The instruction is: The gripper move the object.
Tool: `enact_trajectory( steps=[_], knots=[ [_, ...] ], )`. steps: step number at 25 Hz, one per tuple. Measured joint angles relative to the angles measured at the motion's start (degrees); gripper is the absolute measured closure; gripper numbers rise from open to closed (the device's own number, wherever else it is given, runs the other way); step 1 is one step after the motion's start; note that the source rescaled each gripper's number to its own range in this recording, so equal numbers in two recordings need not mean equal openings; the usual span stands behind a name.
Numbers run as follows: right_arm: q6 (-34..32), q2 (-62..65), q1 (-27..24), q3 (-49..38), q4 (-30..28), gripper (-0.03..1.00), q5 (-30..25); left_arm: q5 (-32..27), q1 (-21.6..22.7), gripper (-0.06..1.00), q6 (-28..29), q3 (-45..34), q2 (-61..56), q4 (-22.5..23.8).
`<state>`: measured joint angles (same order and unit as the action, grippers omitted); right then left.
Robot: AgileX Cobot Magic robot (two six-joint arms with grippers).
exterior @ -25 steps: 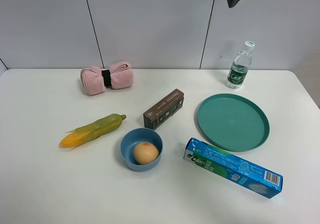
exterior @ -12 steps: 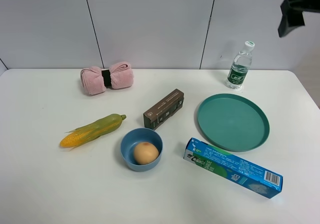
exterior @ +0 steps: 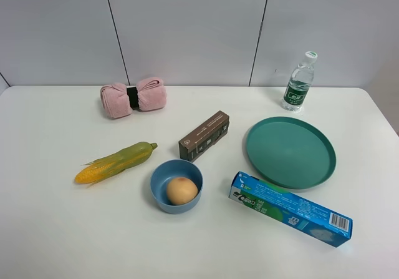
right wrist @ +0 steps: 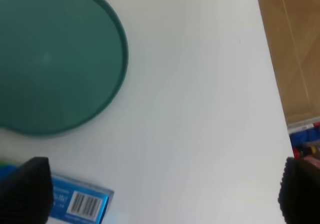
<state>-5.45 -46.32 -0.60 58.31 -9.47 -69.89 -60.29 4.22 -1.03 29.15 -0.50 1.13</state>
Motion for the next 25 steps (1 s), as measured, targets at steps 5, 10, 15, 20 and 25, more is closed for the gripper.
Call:
enact_trajectory(
  steps=[5,10,15,20,25],
  knots=[
    [2.89,16.29,-0.07,-8.16,1.97,0.15,1.45,0.0,0.0,-0.06,0.0,0.0,0.0,0.0],
    [5.45,29.72,-0.07,-15.39,5.17,0.15,3.01,0.0,0.0,-0.06,0.0,0.0,0.0,0.0],
    [5.82,41.31,-0.07,-22.61,8.73,0.15,4.4,0.0,0.0,-0.06,0.0,0.0,0.0,0.0],
    [8.14,46.46,-0.07,-27.29,10.22,0.15,6.64,0.0,0.0,-0.06,0.0,0.0,0.0,0.0],
    [9.4,46.46,-0.07,-29.61,10.66,0.15,8.81,0.0,0.0,-0.06,0.0,0.0,0.0,0.0]
  ],
)
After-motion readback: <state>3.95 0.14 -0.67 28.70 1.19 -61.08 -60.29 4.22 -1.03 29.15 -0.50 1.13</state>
